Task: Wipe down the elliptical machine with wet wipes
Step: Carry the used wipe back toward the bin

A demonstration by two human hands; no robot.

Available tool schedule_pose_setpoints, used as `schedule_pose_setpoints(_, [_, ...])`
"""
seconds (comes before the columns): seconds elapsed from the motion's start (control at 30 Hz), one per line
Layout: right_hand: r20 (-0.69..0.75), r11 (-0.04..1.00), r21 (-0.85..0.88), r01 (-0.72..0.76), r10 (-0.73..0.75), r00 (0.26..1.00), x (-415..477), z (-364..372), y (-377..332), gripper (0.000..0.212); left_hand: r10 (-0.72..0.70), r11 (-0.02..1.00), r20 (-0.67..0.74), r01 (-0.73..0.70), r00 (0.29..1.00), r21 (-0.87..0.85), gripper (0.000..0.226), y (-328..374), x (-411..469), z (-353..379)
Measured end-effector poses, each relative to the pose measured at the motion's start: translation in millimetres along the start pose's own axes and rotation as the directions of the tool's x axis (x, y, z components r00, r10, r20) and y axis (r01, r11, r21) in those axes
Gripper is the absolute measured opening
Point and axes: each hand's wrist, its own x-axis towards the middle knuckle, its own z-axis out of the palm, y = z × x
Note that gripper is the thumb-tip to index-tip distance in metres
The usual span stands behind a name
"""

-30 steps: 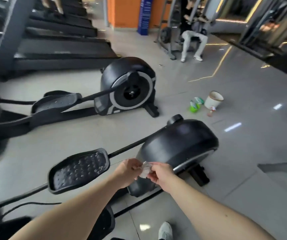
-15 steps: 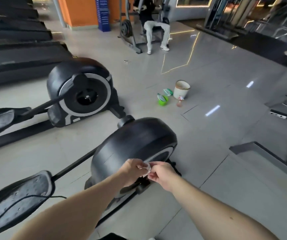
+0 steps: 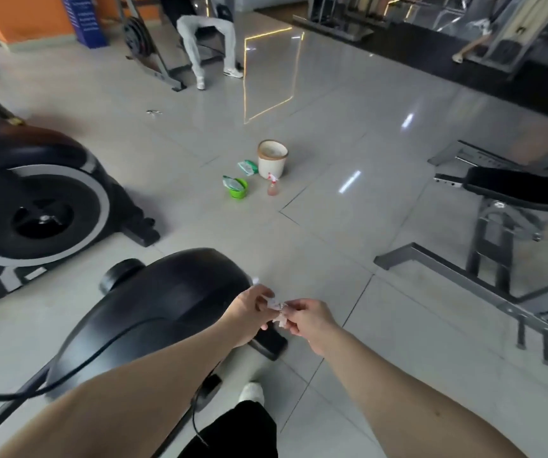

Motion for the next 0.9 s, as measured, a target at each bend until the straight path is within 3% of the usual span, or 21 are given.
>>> schedule_pose_setpoints(0.1, [-0.103,0.999,-0.032,-0.001,-0.003,0.995,40,-32,-22,0.011,0.0,0.999,0.052,-0.002,0.999,0.04,0.006,16,59,15])
schedule_pose_setpoints(0.23, [-0.208,0.999,-0.051,-0.017,0.006,0.978,96,-76,-67,0.006,-0.017,0.999,0.097,0.02,0.995,-0.035,0.011,53,138,34])
schedule_pose_setpoints(0.37, [-0.223,0.993,0.103,-0.05,0.072,0.972,148,-111,-110,0.011,0.028,0.998,0.158,-0.019,0.987,-0.059,0.01,89,206,47])
schedule_pose_setpoints(0.5, [-0.184,0.966,0.242,-0.094,0.141,0.973,205,-139,-146,0.011,-0.004,0.998,0.178,0.014,0.984,-0.057,0.022,120,262,53])
schedule_pose_setpoints(0.6, [-0.121,0.956,0.275,-0.098,0.136,0.983,250,-161,-174,0.008,-0.051,0.996,0.184,0.063,0.982,-0.056,0.018,137,313,58])
schedule_pose_setpoints(0.8, [0.008,0.993,0.113,-0.036,0.035,0.999,356,-221,-216,0.033,-0.101,0.993,0.088,0.106,0.991,-0.054,0.014,167,436,91])
schedule_pose_setpoints(0.9, [0.046,0.998,0.066,-0.022,0.019,0.999,425,-267,-251,0.013,-0.154,0.984,0.005,0.154,0.988,-0.093,0.004,197,508,113])
